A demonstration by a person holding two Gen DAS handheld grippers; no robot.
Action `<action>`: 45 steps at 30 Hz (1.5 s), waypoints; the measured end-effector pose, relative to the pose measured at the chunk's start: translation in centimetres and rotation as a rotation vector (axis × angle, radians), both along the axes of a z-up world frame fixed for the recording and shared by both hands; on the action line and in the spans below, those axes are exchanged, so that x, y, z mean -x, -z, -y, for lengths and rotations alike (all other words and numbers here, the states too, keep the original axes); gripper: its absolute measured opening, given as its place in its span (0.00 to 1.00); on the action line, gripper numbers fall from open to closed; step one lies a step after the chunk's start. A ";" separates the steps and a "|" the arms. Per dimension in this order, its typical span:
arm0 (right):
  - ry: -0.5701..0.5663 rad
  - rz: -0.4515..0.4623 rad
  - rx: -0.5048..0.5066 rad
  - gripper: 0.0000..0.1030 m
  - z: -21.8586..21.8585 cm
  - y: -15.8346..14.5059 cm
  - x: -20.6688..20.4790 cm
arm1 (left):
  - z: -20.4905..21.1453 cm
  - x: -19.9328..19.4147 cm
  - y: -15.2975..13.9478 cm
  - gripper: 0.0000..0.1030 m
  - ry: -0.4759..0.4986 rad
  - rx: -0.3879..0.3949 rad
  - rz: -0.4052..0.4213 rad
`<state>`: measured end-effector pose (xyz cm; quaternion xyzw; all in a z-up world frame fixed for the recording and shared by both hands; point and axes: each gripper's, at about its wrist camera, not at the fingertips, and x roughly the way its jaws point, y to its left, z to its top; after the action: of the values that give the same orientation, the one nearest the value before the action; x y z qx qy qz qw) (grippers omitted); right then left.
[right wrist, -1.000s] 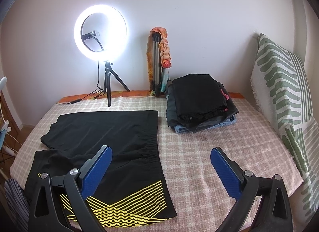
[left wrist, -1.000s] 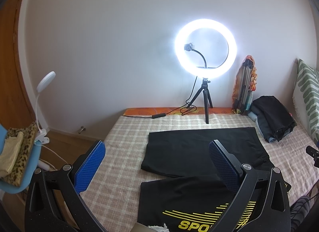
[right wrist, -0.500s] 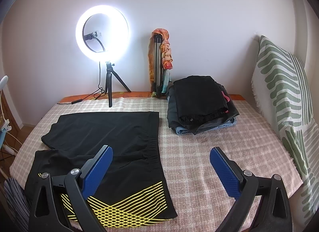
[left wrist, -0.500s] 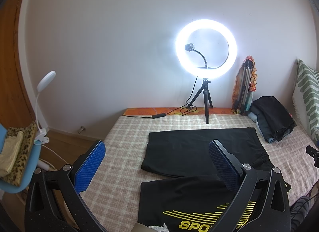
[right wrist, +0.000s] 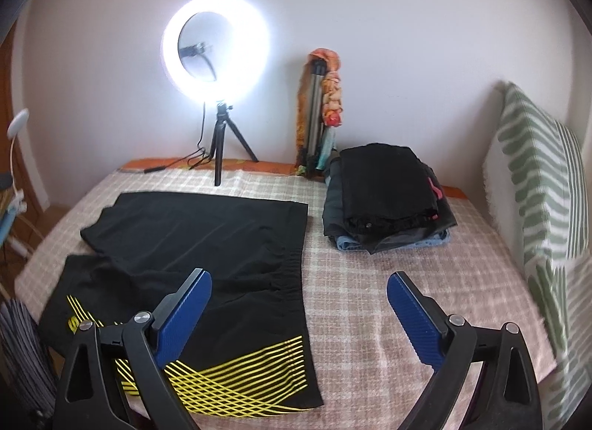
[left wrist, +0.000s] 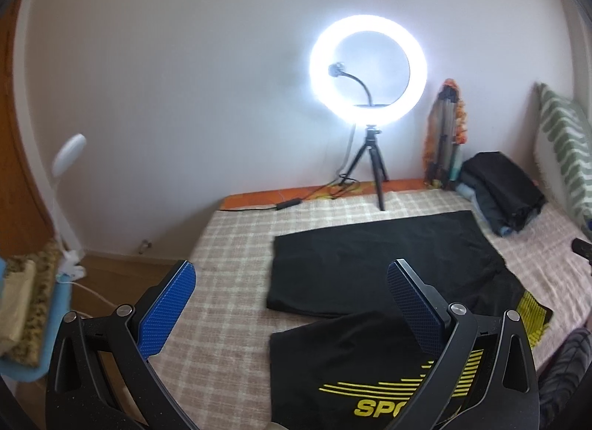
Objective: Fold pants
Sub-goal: 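Move the right tool to the shorts' leg hem and close on it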
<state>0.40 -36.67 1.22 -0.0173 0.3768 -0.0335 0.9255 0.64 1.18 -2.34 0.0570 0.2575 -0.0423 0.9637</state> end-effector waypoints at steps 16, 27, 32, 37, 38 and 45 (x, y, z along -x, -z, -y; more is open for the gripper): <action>-0.520 -0.329 0.126 0.75 -5.3 7.3 1.2 | 1.5 -0.4 6.9 0.78 0.323 -0.179 -0.301; -0.805 -0.508 0.255 0.71 -10.0 12.9 3.1 | 2.8 1.0 11.5 0.75 0.452 -0.199 -0.472; -0.834 -0.541 0.322 0.63 -11.1 13.9 2.7 | 3.6 1.6 13.0 0.76 0.509 -0.230 -0.495; -0.851 -0.565 0.288 0.25 -11.3 13.8 2.2 | 4.7 2.6 14.0 0.76 0.584 -0.256 -0.514; -0.846 -0.560 0.282 0.23 -11.2 13.7 2.2 | 4.9 2.9 14.3 0.76 0.604 -0.266 -0.518; -0.789 -0.494 0.250 0.10 -10.8 12.0 0.9 | 6.3 4.0 16.8 0.76 0.649 -0.367 -0.547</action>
<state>-0.54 -25.86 -10.78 -0.2776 0.5431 0.2805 0.7411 -3.41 -5.16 -19.10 0.2909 0.4743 -0.3089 0.7714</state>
